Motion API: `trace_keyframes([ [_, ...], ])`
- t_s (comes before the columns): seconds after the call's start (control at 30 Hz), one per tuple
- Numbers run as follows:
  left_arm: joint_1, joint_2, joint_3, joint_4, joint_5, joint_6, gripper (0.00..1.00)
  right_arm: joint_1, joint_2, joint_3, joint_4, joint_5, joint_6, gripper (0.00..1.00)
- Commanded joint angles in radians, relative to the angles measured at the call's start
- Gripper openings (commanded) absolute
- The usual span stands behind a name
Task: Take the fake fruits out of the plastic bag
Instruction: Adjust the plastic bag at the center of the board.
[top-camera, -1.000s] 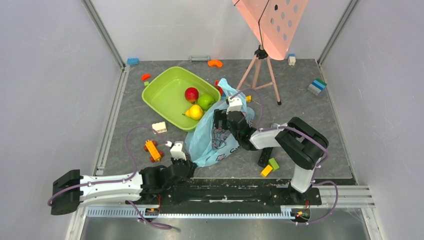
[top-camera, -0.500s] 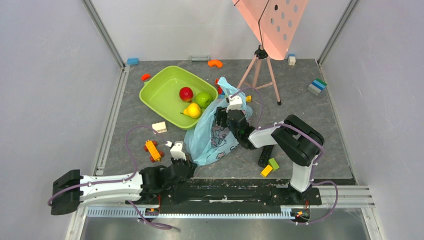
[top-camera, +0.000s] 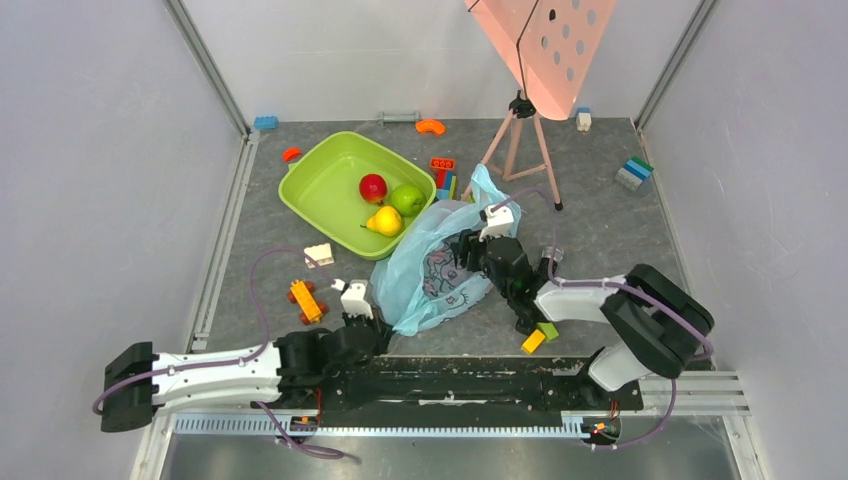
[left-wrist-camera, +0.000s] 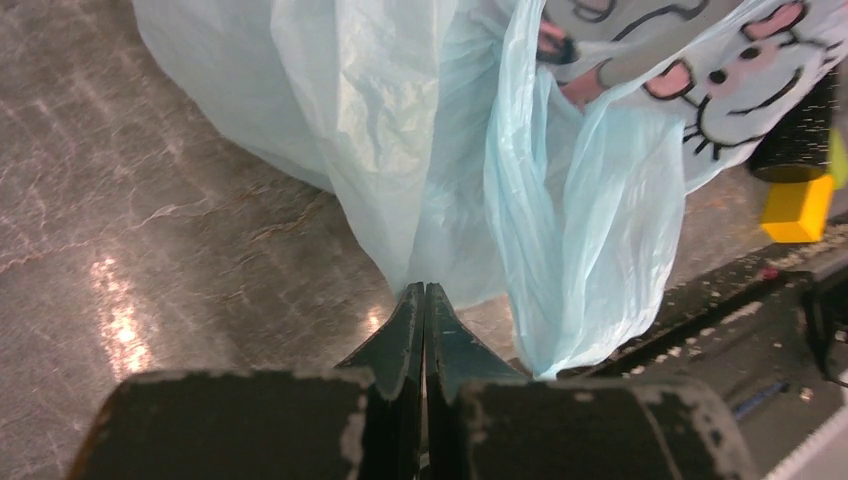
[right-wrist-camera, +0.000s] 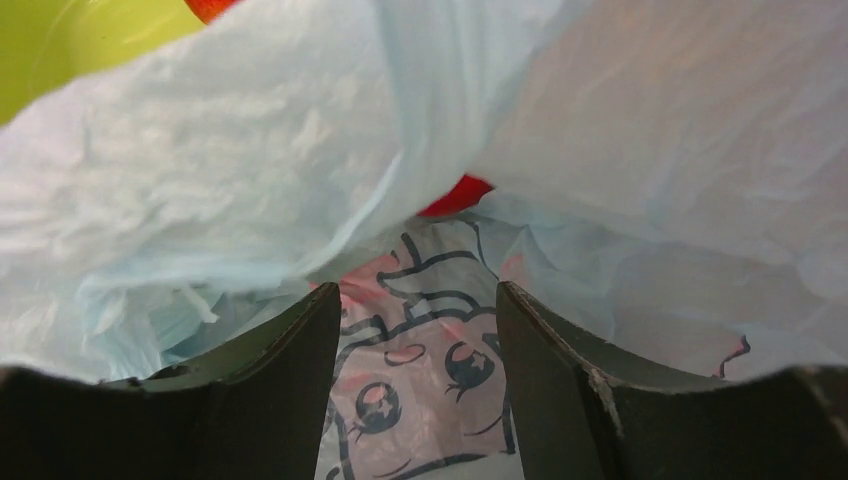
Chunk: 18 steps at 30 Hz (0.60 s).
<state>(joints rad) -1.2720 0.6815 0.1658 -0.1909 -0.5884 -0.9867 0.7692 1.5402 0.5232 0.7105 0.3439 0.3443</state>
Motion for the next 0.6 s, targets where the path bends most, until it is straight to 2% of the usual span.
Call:
trace_keyframes([
  [0.0, -0.002, -0.047, 0.091, -0.041, 0.029, 0.075, 0.02, -0.001, -0.097, -0.046, -0.055, -0.032, -0.011, 0.62],
  [0.13, -0.004, -0.08, 0.165, -0.102, 0.099, 0.123, 0.11, -0.001, -0.144, -0.061, -0.077, -0.039, -0.038, 0.65],
  [0.33, -0.003, -0.149, 0.305, -0.215, 0.228, 0.187, 0.37, -0.001, -0.174, -0.046, -0.134, -0.076, -0.056, 0.69],
  [0.43, -0.002, -0.162, 0.399, -0.282, 0.215, 0.219, 0.44, -0.001, -0.205, -0.058, -0.185, -0.096, -0.053, 0.69],
  [0.57, -0.002, -0.132, 0.525, -0.322, 0.118, 0.279, 0.49, -0.001, -0.282, -0.092, -0.28, -0.124, -0.054, 0.69],
])
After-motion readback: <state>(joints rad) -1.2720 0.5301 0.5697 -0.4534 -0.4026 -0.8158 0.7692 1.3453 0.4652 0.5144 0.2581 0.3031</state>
